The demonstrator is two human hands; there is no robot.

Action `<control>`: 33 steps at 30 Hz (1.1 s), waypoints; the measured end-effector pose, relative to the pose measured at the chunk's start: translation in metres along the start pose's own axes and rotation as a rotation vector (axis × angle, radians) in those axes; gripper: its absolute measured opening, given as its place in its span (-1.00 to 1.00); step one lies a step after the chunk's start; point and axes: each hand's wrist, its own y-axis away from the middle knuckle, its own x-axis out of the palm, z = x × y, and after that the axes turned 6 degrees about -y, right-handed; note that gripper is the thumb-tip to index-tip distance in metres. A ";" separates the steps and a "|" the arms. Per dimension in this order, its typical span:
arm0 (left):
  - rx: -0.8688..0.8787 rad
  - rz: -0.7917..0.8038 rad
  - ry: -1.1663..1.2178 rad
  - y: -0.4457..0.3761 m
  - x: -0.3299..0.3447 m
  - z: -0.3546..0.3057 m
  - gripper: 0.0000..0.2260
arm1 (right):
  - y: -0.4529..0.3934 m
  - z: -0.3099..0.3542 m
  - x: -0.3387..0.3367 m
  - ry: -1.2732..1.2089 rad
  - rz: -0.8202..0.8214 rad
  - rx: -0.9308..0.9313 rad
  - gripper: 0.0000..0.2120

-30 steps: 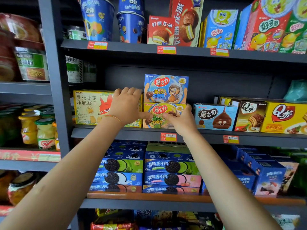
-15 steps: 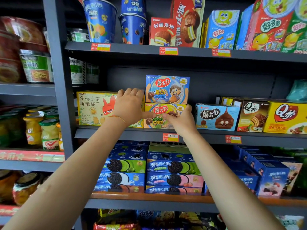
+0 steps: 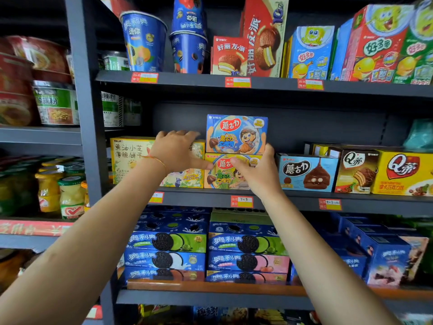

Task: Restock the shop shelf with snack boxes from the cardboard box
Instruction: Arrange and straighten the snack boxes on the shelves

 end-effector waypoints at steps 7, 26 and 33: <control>-0.005 -0.087 -0.062 -0.004 0.013 -0.003 -0.17 | -0.001 -0.002 0.002 0.029 0.002 -0.021 -0.43; -0.029 -0.083 -0.076 -0.006 0.016 -0.005 -0.14 | -0.002 -0.003 0.004 0.080 -0.050 -0.082 -0.53; -0.026 -0.080 -0.057 -0.004 0.013 -0.005 -0.13 | -0.006 -0.009 0.006 0.108 -0.083 -0.089 -0.47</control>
